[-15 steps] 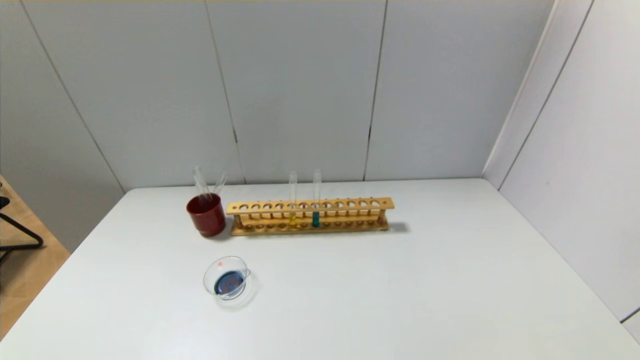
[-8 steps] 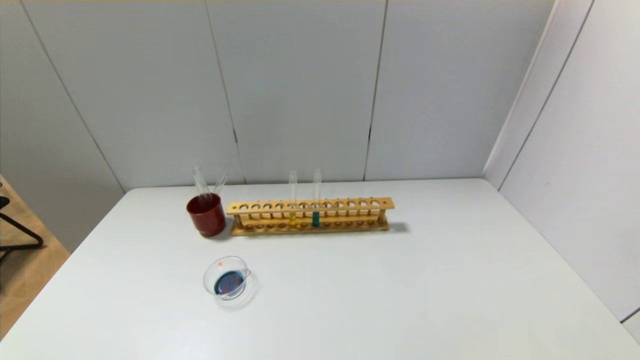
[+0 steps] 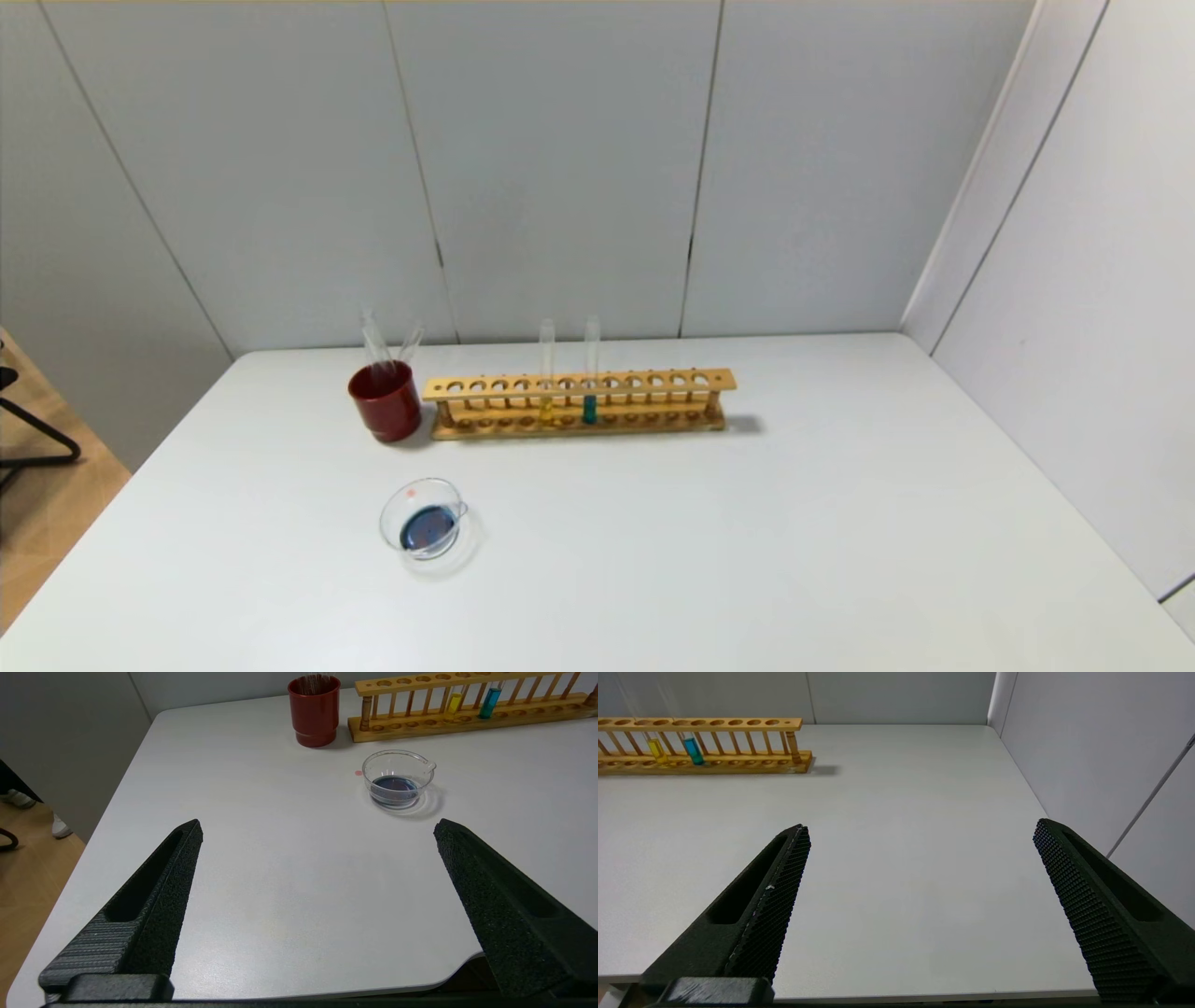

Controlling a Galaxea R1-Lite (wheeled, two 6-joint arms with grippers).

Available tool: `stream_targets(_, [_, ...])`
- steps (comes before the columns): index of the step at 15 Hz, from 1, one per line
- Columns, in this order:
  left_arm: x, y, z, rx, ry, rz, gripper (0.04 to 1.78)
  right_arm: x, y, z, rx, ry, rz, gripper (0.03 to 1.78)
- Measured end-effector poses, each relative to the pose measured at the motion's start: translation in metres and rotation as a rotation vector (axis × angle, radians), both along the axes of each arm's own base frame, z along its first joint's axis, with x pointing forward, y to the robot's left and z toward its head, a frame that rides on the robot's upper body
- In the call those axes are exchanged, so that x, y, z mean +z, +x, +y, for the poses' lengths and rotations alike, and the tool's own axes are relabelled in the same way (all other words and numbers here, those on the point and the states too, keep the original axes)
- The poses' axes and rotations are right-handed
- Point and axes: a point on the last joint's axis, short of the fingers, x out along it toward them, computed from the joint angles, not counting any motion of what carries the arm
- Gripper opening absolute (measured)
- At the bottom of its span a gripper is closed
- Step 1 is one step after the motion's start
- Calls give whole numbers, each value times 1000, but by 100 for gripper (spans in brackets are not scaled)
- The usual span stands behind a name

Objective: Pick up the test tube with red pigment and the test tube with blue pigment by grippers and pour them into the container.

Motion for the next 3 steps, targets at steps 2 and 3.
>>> stream_targets(2, [0,0,0,0,-6,-7,174,0,0,0,0,0,0,175])
stream_targets(3, [0,1,0,3,-14,-17,174,0,0,0,1,5,-1,175])
